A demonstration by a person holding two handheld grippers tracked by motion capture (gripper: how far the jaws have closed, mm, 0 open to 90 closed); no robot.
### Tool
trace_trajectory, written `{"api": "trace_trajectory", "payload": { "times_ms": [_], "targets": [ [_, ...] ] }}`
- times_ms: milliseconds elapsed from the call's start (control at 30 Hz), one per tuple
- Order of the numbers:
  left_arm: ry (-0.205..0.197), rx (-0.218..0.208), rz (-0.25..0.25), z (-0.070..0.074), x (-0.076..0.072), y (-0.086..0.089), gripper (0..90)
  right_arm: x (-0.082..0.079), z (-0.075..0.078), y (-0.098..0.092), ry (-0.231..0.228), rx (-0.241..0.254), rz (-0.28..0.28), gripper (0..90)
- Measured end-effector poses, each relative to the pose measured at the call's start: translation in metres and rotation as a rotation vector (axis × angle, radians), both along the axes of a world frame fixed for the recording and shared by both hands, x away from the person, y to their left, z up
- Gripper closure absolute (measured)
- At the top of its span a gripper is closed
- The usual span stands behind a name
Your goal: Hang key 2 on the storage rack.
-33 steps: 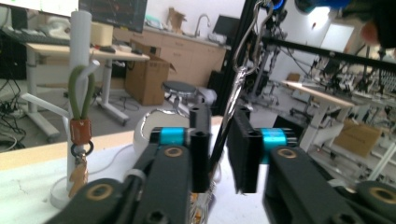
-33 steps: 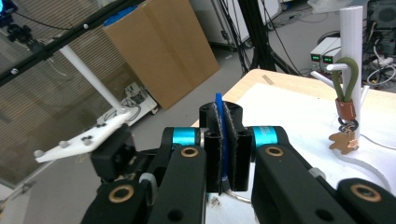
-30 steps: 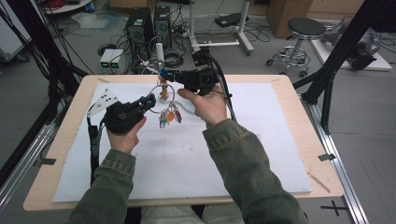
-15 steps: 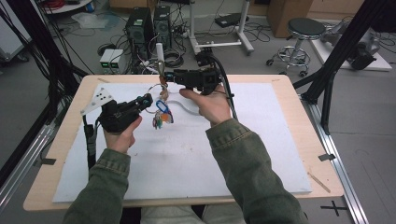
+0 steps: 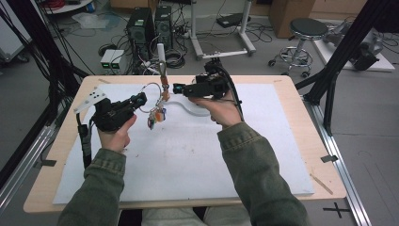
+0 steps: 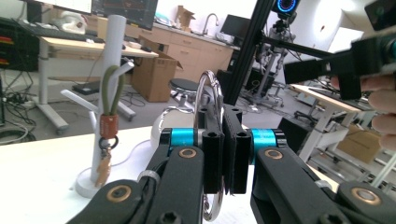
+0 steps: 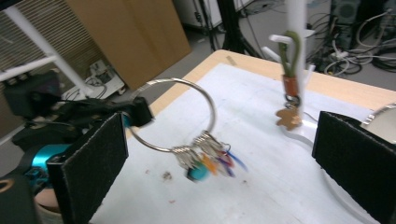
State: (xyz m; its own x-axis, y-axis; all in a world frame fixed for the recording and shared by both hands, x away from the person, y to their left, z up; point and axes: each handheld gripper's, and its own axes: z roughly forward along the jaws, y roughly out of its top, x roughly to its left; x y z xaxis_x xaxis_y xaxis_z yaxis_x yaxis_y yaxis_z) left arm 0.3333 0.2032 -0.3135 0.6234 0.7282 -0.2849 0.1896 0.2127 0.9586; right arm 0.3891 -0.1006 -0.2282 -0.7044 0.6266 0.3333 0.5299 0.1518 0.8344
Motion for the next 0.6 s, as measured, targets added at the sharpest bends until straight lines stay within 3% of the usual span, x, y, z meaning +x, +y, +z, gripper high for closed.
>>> {"api": "trace_trajectory", "payload": {
  "times_ms": [600],
  "targets": [
    [0.016, 0.004, 0.028, 0.011, 0.004, 0.017, 87.0, -0.006, -0.038, -0.083, -0.037, 0.023, -0.140, 2.5]
  ]
}}
